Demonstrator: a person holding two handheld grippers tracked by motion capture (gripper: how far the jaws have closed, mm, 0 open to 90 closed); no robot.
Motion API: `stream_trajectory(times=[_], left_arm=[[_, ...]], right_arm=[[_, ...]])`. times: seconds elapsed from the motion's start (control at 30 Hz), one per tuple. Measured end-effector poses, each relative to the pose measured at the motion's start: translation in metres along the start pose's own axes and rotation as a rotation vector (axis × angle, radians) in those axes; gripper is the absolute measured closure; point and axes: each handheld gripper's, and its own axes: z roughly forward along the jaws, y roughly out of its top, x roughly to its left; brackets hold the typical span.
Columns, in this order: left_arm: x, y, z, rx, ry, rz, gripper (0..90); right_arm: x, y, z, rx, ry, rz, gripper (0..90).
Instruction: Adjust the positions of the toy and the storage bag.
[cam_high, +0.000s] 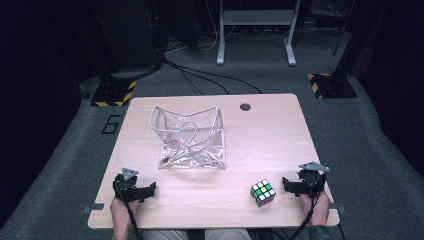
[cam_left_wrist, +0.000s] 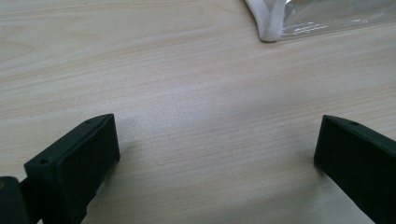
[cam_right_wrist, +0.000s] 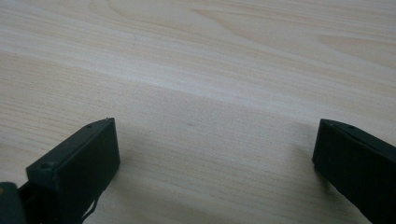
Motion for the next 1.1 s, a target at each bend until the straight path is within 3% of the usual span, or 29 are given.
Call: stream_trajectory(times=[1.1], left_arm=[[-0.0009,-0.0002,0.0002,-0.005,0.007,-0.011,0.2]], right_arm=[[-0.0002,-0.0004,-0.0004,0.001,-0.016,0.011,0.0]])
